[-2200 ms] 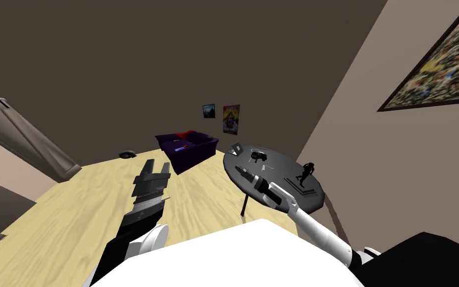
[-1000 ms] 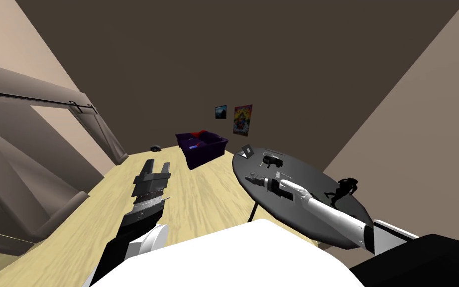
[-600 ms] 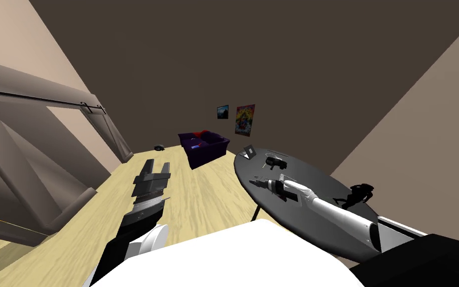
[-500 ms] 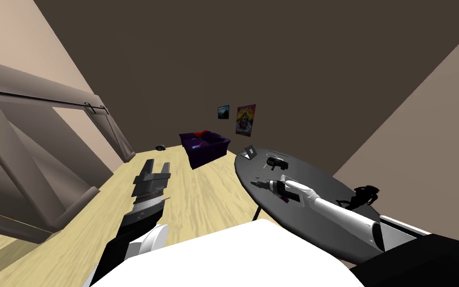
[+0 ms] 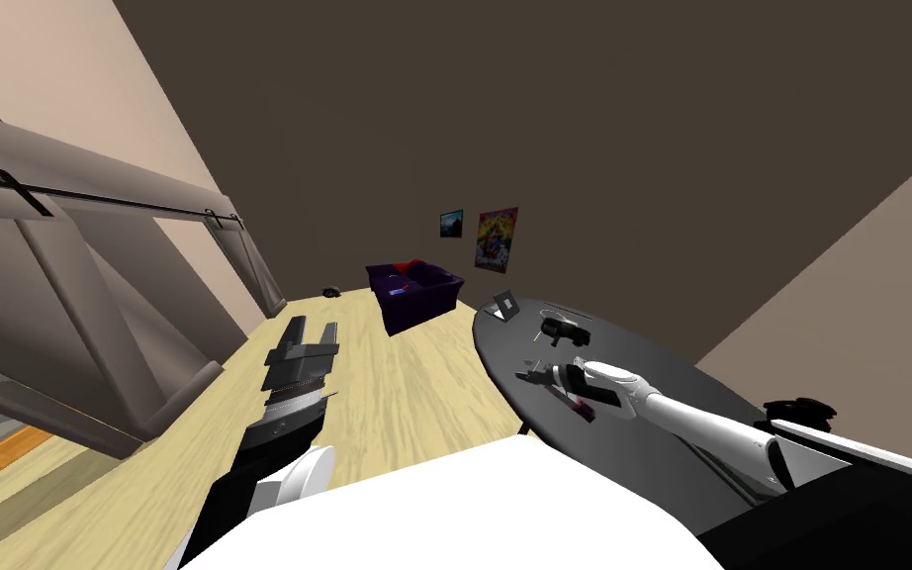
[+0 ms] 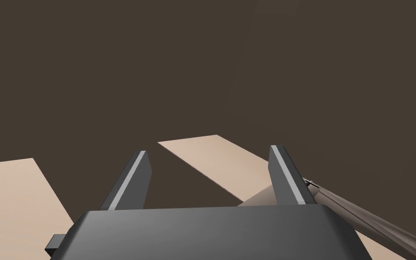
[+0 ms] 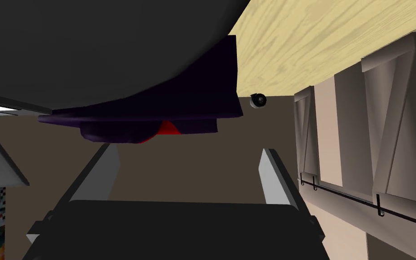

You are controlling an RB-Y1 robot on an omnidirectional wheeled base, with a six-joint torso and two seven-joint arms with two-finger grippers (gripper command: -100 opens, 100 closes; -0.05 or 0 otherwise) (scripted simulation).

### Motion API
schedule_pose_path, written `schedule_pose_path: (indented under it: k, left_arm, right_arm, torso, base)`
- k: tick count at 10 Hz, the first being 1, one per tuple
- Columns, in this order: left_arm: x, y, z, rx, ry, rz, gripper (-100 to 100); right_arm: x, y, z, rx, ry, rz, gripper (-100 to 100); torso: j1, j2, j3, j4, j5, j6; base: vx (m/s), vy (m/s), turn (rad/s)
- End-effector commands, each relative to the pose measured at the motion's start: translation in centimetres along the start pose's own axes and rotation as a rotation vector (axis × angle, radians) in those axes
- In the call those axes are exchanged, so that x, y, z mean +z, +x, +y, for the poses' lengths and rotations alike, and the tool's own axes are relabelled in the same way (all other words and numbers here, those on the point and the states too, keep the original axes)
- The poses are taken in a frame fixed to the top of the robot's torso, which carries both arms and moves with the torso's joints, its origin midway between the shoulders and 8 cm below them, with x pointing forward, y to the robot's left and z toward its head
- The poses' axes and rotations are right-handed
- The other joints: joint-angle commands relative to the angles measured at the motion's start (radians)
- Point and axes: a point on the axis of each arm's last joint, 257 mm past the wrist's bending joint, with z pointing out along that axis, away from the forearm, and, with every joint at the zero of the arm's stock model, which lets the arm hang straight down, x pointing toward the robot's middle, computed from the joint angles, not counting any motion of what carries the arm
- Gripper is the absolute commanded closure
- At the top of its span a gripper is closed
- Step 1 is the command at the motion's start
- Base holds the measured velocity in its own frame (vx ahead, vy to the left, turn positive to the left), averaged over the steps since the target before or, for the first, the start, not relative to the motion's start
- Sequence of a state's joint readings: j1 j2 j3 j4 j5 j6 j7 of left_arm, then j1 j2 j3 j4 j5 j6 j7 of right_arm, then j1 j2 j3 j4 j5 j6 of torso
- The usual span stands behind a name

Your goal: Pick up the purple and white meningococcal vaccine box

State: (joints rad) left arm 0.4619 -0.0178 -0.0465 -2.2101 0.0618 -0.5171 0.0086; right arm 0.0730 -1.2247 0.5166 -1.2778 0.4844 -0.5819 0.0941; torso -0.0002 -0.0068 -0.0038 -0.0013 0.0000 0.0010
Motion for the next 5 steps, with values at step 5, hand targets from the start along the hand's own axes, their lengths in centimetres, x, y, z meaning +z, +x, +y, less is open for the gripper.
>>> schedule_pose_path:
  k: [5]
  left_arm:
    - [0.0,0.0,0.0,0.000,0.000,0.000,0]
  right_arm:
    - [-7.2,9.7,-6.1,-0.058,0.105,0.258,-100]
  torso:
    - [0.000,0.000,0.000,0.000,0.000,0.000]
  base:
    - [0.089,0.007,0.059]
